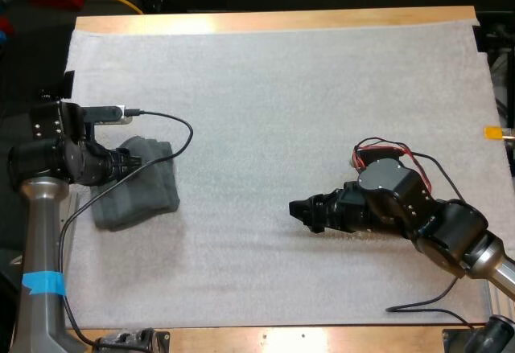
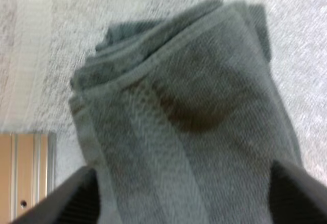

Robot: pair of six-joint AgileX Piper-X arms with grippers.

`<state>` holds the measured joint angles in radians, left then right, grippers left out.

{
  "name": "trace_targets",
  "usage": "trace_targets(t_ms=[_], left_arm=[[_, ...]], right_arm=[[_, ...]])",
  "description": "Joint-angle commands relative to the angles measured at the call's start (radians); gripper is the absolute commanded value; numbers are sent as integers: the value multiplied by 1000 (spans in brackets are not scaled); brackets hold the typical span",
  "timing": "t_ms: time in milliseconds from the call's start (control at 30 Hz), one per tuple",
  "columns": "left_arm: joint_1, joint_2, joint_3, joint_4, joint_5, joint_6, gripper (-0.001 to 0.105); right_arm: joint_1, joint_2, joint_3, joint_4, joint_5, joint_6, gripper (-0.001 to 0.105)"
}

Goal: Pick towel from pile, fold and stack

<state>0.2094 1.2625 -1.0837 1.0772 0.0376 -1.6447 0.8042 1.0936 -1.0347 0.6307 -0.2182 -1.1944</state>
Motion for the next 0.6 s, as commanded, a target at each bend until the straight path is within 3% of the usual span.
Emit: trace_targets(t_ms=[0, 267, 567], left_arm=[[-5, 0, -4, -23, 6, -3, 70], [-5, 16, -4, -118, 18, -26, 70], [-5, 171, -4, -145, 18, -36, 70]], right_arm=[[-1, -5, 2, 0, -12, -13, 70], [-1, -5, 2, 0, -10, -13, 70], [-1, -5, 2, 0, -10, -13, 70]])
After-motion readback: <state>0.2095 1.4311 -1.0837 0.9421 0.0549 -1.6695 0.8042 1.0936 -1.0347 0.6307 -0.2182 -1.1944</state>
